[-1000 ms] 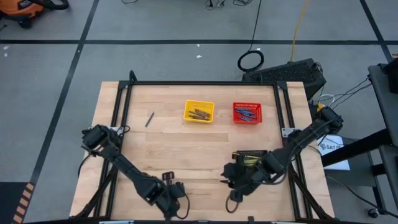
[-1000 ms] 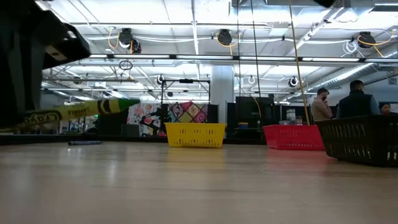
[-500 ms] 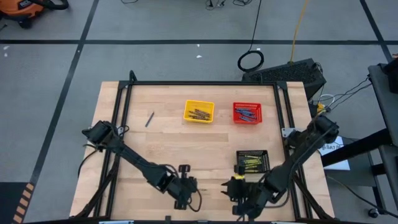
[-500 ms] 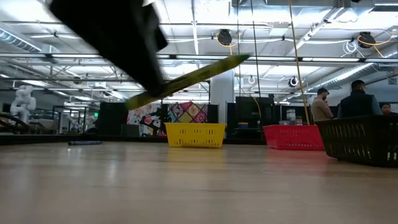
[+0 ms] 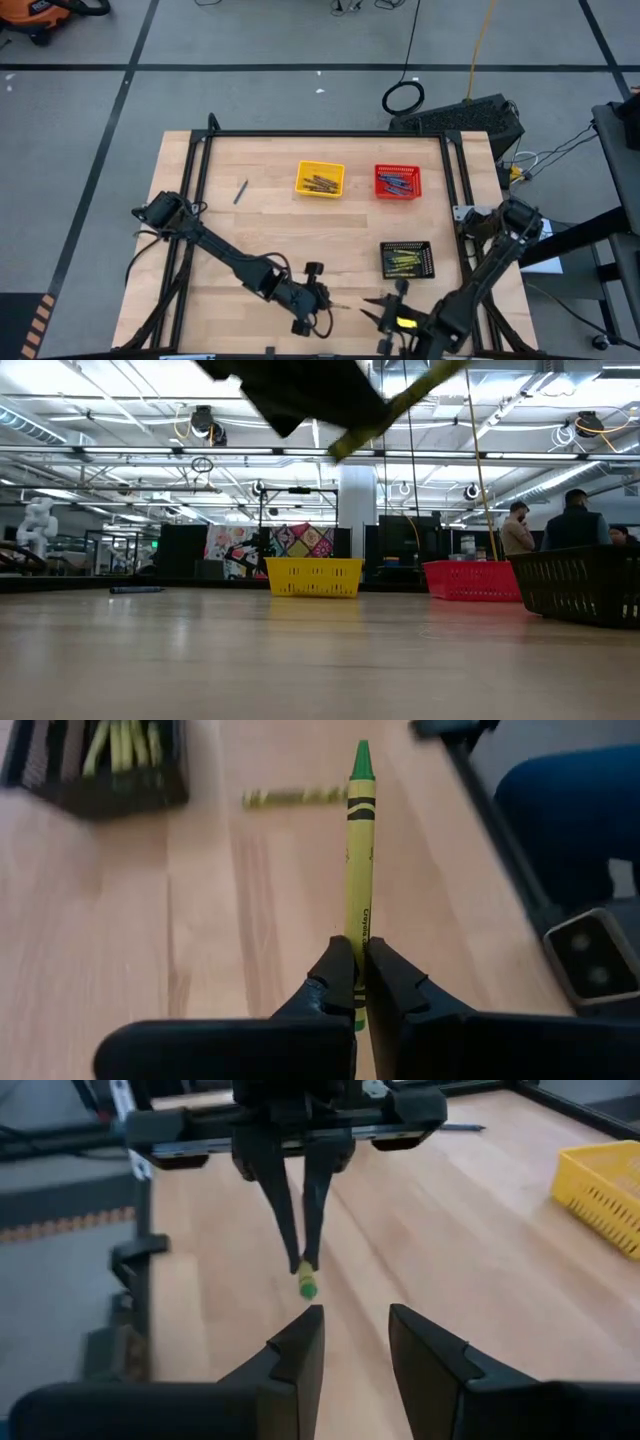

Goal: Sort crayons
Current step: Put the green crayon into the black bin

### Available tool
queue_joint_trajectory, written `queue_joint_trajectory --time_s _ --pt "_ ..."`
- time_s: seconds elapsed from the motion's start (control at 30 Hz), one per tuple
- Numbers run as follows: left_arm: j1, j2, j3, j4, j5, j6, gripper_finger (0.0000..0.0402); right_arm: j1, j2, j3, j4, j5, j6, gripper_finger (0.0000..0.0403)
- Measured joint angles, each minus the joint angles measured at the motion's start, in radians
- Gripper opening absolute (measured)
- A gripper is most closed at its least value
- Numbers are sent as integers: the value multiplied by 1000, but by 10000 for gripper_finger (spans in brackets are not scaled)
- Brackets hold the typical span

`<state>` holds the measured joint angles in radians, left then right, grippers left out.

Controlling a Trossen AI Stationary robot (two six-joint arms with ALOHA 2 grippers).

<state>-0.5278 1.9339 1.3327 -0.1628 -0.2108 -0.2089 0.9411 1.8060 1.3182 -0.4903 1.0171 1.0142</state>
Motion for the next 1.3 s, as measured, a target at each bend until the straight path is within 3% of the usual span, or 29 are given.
queue_joint_trajectory --time_s 0.3,0.7,0.8,1.07,1.3 --pt "19 -1 0 207 10 113 0 87 34 0 11 72 81 102" --pt "46 -2 1 387 58 144 0 60 37 0 21 188 67 102" --pt "52 -2 1 401 58 145 0 56 37 0 43 239 16 102" --pt "63 -2 1 444 84 145 0 52 37 0 201 243 -218 102" --pt "67 -2 1 447 85 146 0 26 37 0 240 243 -274 102"
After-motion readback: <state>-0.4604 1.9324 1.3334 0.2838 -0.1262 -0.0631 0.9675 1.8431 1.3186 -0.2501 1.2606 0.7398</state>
